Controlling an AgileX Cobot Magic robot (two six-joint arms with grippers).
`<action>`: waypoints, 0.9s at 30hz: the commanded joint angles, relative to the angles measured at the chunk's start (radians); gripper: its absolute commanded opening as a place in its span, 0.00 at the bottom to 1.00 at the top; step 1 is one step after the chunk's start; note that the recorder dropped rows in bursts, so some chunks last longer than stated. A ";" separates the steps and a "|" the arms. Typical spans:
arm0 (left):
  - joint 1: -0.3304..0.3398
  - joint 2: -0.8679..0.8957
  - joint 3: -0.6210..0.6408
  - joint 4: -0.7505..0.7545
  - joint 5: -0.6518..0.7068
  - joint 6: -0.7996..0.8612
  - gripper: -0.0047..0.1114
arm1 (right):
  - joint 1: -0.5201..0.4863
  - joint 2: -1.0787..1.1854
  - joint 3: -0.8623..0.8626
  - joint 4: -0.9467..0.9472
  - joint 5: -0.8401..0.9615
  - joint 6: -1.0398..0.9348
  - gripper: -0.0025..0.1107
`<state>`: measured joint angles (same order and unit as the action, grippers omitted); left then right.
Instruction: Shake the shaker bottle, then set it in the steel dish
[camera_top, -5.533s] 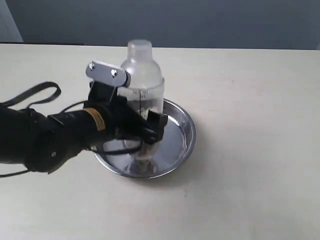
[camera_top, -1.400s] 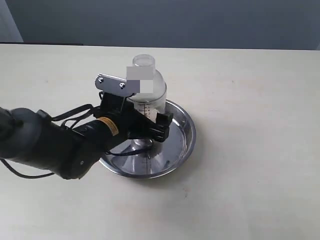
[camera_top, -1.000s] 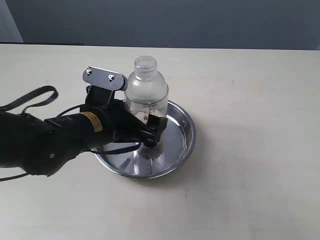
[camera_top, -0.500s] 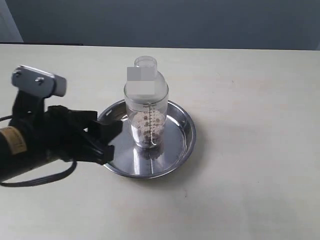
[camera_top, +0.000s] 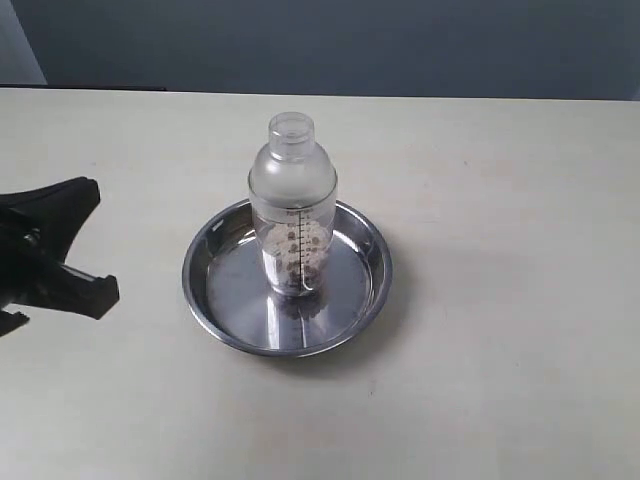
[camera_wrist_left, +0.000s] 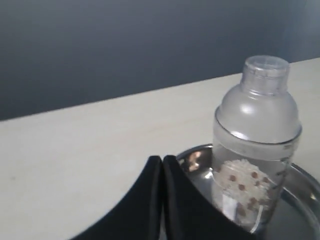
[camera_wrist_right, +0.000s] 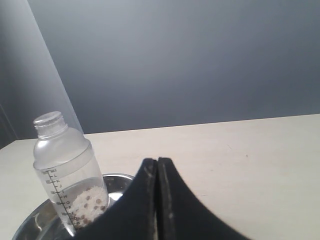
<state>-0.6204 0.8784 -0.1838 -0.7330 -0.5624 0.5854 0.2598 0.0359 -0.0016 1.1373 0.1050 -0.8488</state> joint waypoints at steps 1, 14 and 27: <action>0.012 -0.006 0.006 -0.156 -0.041 0.181 0.04 | -0.001 -0.004 0.002 -0.004 -0.009 -0.004 0.01; 0.012 -0.010 0.006 -0.390 -0.559 0.494 0.04 | -0.001 -0.004 0.002 -0.002 -0.007 -0.004 0.01; 0.311 -0.430 0.116 -0.031 -0.039 0.335 0.04 | -0.001 -0.004 0.002 -0.002 -0.010 -0.004 0.01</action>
<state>-0.3736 0.5866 -0.0739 -0.7790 -0.7986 0.9316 0.2598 0.0359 -0.0016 1.1373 0.1050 -0.8488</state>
